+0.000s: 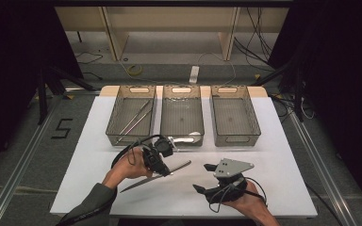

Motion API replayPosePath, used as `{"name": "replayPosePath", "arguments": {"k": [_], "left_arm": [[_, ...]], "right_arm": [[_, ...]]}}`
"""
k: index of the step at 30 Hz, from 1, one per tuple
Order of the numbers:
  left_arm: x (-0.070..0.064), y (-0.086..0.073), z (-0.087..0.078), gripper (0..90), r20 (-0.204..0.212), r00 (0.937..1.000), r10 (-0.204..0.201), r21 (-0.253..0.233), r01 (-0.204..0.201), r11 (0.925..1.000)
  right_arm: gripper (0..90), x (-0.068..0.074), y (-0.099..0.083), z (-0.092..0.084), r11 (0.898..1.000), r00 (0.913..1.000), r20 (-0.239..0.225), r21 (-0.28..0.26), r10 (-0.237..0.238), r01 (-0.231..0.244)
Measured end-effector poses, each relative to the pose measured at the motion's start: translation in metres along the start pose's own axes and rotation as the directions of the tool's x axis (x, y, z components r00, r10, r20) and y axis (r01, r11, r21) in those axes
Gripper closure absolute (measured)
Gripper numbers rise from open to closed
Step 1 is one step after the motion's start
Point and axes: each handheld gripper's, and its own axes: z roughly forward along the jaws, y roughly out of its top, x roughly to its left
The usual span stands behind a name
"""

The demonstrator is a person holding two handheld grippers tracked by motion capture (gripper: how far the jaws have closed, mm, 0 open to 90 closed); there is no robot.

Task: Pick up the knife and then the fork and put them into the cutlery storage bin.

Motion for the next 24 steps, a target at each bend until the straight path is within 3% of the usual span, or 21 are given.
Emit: {"name": "replayPosePath", "arguments": {"k": [2,7,12,19,21,24], "left_arm": [[-0.005,0.003,0.001,83.3,0.003,0.9996,0.028,0.019,-0.028,0.9994],[-0.013,0.008,0.006,83.3,0.006,0.9987,0.051,0.037,-0.051,0.998],[-0.019,0.011,0.009,83.2,0.02,0.9971,0.074,0.051,-0.075,0.9959],[-0.029,0.014,0.01,83.2,0.053,0.993,0.105,0.06,-0.108,0.9923],[-0.032,0.016,0.01,83.2,0.061,0.9908,0.121,0.079,-0.125,0.989],[-0.034,0.016,0.011,83.2,0.073,0.9902,0.119,0.071,-0.124,0.9897]], "right_arm": [[27.6,0.002,0.002,0.004,1.0,0.9997,0.002,0.013,-0.025,0.025],[27.9,0.008,0.007,0.016,0.995,0.9957,0.002,0.043,-0.092,0.092],[29.1,0.012,0.008,0.027,0.981,0.9838,0.004,0.081,-0.179,0.178],[31.4,0.016,0.005,0.038,0.954,0.9627,-0.008,0.131,-0.271,0.269],[32.2,0.017,0.004,0.04,0.945,0.9543,-0.009,0.14,-0.299,0.297],[35.0,0.02,0.003,0.043,0.927,0.9387,-0.017,0.152,-0.344,0.343]]}}
